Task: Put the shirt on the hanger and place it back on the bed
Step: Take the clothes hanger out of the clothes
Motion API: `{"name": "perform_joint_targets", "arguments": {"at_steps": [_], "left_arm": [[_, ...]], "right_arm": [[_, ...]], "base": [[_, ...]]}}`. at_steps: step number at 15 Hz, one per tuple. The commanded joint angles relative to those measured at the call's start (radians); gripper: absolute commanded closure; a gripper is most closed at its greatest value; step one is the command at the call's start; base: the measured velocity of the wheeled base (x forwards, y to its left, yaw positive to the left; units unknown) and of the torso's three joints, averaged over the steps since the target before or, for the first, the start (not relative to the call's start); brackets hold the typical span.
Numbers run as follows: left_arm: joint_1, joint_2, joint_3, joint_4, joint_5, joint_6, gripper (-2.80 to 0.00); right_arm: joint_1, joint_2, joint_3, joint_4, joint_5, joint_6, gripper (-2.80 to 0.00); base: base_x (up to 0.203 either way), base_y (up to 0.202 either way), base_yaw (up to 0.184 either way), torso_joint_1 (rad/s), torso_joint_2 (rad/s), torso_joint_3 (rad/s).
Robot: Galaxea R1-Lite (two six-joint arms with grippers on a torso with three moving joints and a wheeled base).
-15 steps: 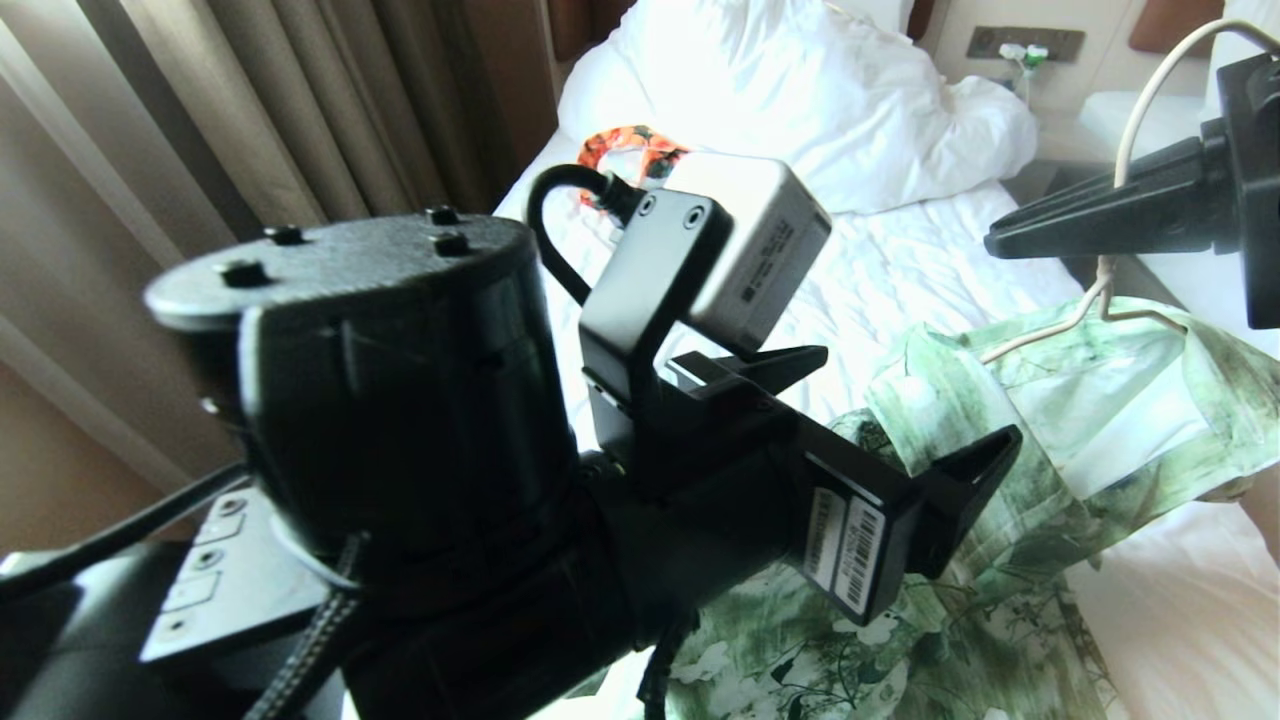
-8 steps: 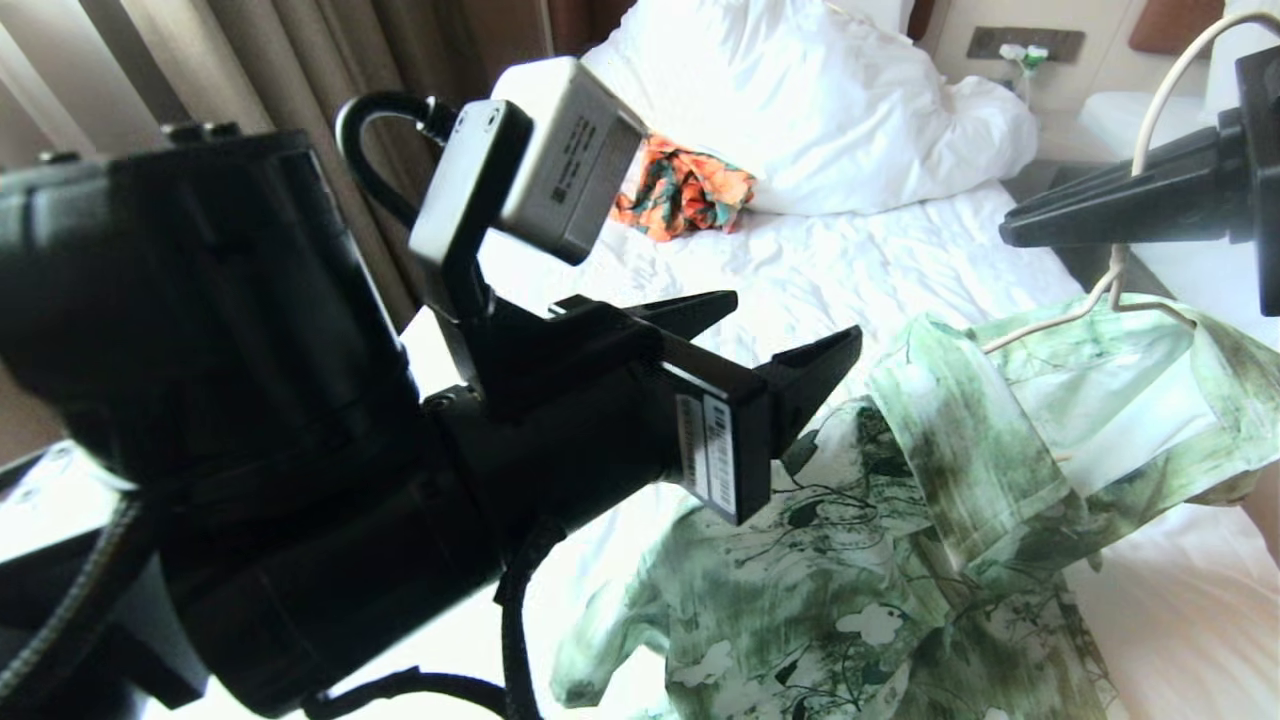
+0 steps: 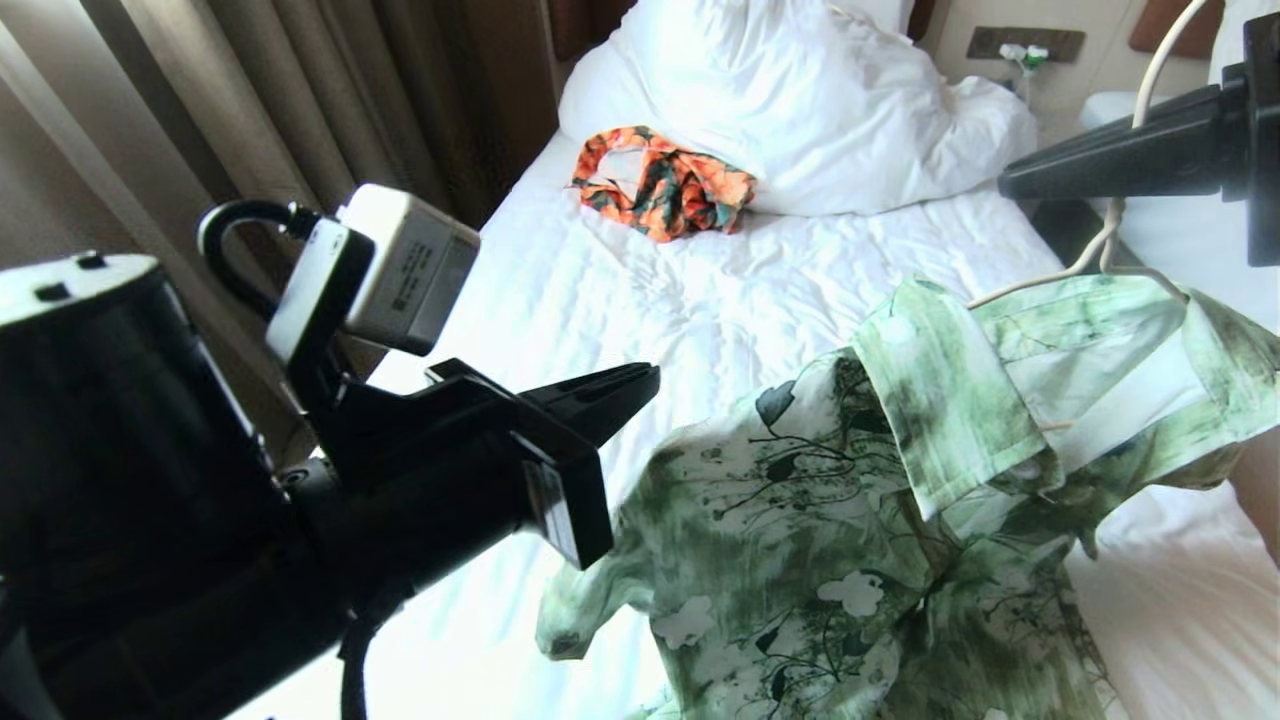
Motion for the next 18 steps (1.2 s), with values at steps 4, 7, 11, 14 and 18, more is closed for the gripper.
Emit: {"name": "perform_joint_targets", "arguments": {"at_steps": [4,7,11,14,18], "left_arm": [[0.069,-0.147,0.148,-0.004,0.060,0.001,0.00],[0.094,-0.191,0.199,-0.002,0.066,0.002,0.00],[0.118,-0.229,0.249,-0.004,0.065,0.000,0.00],[0.123,-0.251,0.286,-0.005,0.065,-0.002,0.00],[0.134,-0.280,0.305,-0.003,0.064,-0.003,0.00]], "right_arm": [[-0.039,-0.001,-0.001,-0.012,-0.024,0.000,0.00],[-0.051,0.004,0.014,-0.087,-0.026,-0.002,0.00],[-0.056,0.010,0.016,-0.179,-0.041,-0.004,0.00],[-0.056,0.010,0.016,-0.229,-0.043,-0.004,0.00],[-0.054,0.011,0.011,-0.254,-0.045,-0.031,0.00]], "base": [[0.000,0.000,0.000,0.085,-0.37,-0.275],[0.000,0.000,0.000,0.137,-0.49,-0.357],[0.000,0.000,0.000,0.164,-0.53,-0.365],[0.000,0.000,0.000,0.191,-0.56,-0.360],[0.000,0.000,0.000,0.231,-0.61,-0.379]]}}
